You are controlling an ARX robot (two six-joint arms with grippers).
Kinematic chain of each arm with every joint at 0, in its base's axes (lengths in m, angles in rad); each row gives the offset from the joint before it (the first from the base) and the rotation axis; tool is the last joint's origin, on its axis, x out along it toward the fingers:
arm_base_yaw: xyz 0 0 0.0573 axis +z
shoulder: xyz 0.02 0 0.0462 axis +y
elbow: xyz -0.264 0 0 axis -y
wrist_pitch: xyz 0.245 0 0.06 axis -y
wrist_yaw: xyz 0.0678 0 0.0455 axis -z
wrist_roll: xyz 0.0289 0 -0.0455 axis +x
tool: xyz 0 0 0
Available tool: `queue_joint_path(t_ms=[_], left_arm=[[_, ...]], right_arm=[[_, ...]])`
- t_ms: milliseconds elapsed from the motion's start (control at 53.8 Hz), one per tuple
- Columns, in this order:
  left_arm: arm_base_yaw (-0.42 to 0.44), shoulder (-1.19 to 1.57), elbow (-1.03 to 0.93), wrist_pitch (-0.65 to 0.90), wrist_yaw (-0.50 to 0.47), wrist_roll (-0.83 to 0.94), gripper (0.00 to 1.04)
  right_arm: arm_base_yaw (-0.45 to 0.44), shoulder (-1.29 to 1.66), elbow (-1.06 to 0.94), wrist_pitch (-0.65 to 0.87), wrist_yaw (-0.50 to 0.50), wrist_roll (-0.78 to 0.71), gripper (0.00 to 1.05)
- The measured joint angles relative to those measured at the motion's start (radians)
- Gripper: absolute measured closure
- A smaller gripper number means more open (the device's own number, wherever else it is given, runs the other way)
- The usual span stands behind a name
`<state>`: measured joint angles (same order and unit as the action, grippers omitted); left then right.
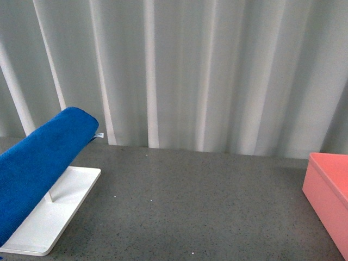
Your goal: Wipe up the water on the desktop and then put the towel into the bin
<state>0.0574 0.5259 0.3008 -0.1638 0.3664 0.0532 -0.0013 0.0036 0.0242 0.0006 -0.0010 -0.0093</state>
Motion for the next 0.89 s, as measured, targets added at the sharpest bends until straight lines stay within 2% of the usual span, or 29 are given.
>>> queue_joint_path(t_ms=[74,167,260,483,613,892], left_arm=[[-0.029,0.209,0.137,0.122,-0.016,0.006,0.07],[-0.059,0.410,0.293,0.172,-0.046,0.008,0.07],[-0.087,0.630,0.465,0.150,-0.049,0.003,0.07],[-0.140,1.030,0.794,0.005,-0.161,0.074,0.07],[-0.139,1.218,0.956,-0.045,-0.282,0.120,0.07],[-0.135,1.421,1.080,-0.042,-0.421,0.133,0.07]], right_arm=[[0.000,0.000,0.000,0.000,0.000,0.000,0.07],[0.000,0.000,0.000,0.000,0.000,0.000,0.07],[0.000,0.000,0.000,0.000,0.000,0.000,0.07],[0.000,0.000,0.000,0.000,0.000,0.000,0.07],[0.000,0.000,0.000,0.000,0.000,0.000,0.07],[0.000,0.000,0.000,0.000,0.000,0.000,0.07]])
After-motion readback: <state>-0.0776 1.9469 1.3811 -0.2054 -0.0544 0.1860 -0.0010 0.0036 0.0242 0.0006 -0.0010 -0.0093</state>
